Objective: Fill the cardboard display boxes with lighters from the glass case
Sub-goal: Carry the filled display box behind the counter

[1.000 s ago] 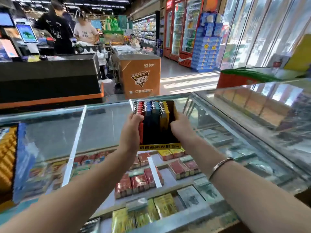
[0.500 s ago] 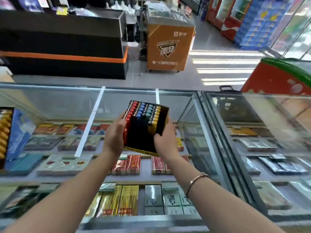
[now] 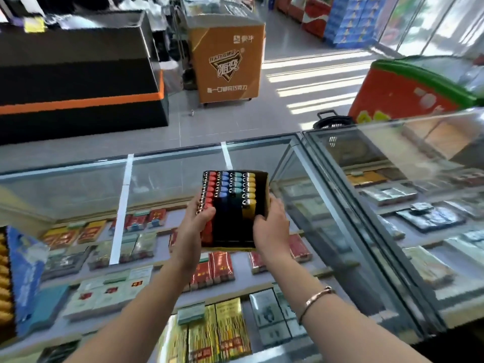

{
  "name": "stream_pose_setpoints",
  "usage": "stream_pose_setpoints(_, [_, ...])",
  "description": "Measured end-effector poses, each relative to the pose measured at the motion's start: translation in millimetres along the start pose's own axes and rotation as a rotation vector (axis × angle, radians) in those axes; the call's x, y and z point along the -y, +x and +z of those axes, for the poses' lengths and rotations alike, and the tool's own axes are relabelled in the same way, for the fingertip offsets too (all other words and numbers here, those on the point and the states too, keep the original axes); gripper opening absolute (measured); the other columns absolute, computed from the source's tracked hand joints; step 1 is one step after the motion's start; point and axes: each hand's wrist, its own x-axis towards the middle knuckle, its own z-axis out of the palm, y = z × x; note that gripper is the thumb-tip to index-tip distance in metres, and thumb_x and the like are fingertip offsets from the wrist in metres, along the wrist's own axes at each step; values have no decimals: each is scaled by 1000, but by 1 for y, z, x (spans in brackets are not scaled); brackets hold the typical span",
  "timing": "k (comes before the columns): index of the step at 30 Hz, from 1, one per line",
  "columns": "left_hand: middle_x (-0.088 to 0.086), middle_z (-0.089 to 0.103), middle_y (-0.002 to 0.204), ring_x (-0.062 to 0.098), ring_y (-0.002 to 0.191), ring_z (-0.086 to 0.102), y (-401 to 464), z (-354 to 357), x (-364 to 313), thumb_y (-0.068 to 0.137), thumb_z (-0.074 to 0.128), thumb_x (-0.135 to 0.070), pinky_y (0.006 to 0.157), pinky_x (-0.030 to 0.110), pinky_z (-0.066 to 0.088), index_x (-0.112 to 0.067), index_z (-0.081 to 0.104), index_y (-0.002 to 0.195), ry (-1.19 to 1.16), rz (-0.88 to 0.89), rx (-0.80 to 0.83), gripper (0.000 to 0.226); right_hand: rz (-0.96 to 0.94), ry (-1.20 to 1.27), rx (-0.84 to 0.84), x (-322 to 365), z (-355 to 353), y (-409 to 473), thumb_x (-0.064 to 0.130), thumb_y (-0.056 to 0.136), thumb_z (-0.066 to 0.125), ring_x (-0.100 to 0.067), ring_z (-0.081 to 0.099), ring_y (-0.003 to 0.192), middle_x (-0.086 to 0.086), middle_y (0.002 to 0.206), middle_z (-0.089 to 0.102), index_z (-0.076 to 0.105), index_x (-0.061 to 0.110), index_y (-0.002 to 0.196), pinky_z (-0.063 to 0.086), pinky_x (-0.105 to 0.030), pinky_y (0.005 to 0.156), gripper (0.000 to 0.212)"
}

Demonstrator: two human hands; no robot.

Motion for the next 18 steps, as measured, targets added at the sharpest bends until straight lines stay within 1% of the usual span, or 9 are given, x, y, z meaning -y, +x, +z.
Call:
stream_pose_setpoints(2, [3,64,114,22,101,63,3,-7,-1,64,61,-50,77,36,52,-29,47,128,-53,-64,36,69,55,47,-27,3,3,-2,-3,84,38,-25,40,128,-7,135,47,48,16,129,37,-46,106,50])
stream_pose_setpoints(4, [4,65,112,25,101,64,7,-10,-2,67,62,-44,77,42,52,-28,46,129,-100,-107,84,66,105,102,-54,5,3,-5,-4,83,36,-23,51,115,-6,121,57,52,19,124,46,-42,95,50])
stream_pose_setpoints(6, [-1,68,104,20,93,67,8,-5,-4,70,61,-40,67,35,54,-29,46,127,-113,-117,131,60,138,159,-106,5,-4,-9,-4,83,36,-15,58,100,0,107,63,55,23,122,51,-26,78,51])
stream_pose_setpoints(8, [-6,71,96,15,87,69,9,4,-6,69,62,-37,62,30,54,-31,46,122,-122,-123,189,55,159,203,-166,5,-15,-14,-2,84,36,-5,58,90,6,101,64,56,26,121,46,-10,61,50])
stream_pose_setpoints(9, [-7,71,94,15,86,69,9,10,-7,68,63,-35,61,29,54,-30,46,121,-130,-127,215,56,164,234,-195,4,-21,-17,0,85,37,-3,58,89,8,99,64,55,28,120,45,-10,58,48])
stream_pose_setpoints(11, [-9,71,92,14,85,69,7,25,-11,65,65,-32,60,29,54,-28,44,122,-141,-143,280,60,168,286,-268,0,-36,-25,5,87,39,-6,59,91,9,100,64,56,32,117,48,-20,64,44])
stream_pose_setpoints(13, [-8,70,94,14,87,69,4,44,-15,67,63,-31,62,30,55,-29,44,121,-146,-161,353,57,172,322,-353,-7,-53,-34,9,88,43,-6,60,91,13,97,65,57,37,113,50,-25,66,40])
stream_pose_setpoints(16, [-5,70,98,17,89,68,-3,73,-16,66,61,-28,61,32,54,-27,49,118,-155,-194,450,53,206,388,-452,-22,-85,-51,9,87,48,-5,62,84,11,95,64,58,40,106,51,-19,57,38])
stream_pose_setpoints(18, [-3,71,98,17,87,69,-11,100,-14,60,64,-26,58,30,53,-22,49,119,-166,-222,521,61,242,426,-515,-36,-109,-64,9,86,50,-3,62,82,10,97,63,53,42,107,48,-16,53,40])
